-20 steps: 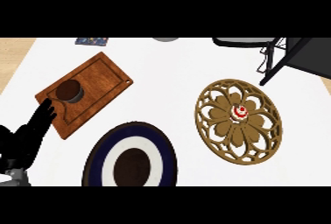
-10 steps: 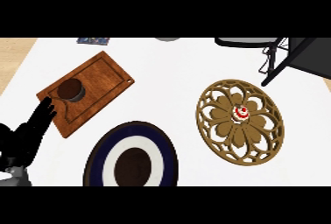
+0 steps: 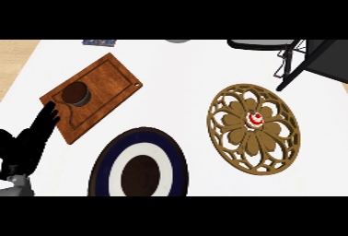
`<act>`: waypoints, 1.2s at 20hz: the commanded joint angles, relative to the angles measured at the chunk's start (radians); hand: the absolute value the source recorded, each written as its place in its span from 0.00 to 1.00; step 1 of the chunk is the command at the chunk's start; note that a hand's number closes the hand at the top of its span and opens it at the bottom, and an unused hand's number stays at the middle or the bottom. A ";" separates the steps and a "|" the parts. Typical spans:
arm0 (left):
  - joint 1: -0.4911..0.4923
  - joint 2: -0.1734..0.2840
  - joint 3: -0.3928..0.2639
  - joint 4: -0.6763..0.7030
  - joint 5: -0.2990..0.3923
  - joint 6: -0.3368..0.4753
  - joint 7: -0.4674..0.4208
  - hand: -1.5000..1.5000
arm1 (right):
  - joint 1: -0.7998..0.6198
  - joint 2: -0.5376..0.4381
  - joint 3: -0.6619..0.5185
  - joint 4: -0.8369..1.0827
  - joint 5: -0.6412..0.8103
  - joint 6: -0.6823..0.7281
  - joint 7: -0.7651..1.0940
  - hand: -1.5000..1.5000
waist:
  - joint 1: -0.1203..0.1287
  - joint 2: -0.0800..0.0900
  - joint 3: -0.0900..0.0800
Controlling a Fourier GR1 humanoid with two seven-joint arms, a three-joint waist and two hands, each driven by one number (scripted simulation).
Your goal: Pick the lemon from the placemat and place it in the tiered shelf
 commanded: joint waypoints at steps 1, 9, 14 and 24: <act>-0.027 -0.005 0.000 0.008 -0.003 0.007 0.003 0.50 | -0.017 -0.004 -0.038 0.162 0.025 -0.126 -0.019 0.00 | 0.008 0.006 0.001; 0.026 -0.056 -0.038 -0.043 -0.035 0.033 -0.007 0.50 | -0.088 -0.033 -0.015 0.284 0.052 -0.125 -0.170 0.00 | 0.009 0.003 0.001; 0.000 -0.010 0.003 -0.003 -0.007 -0.004 -0.022 0.50 | -0.129 -0.047 -0.087 0.345 -0.013 -0.104 -0.200 0.00 | 0.014 0.005 0.001; 0.028 -0.021 0.000 -0.016 -0.011 -0.001 -0.007 0.50 | -0.098 -0.124 -0.270 0.390 -0.215 0.032 -0.250 0.00 | -0.009 -0.003 0.001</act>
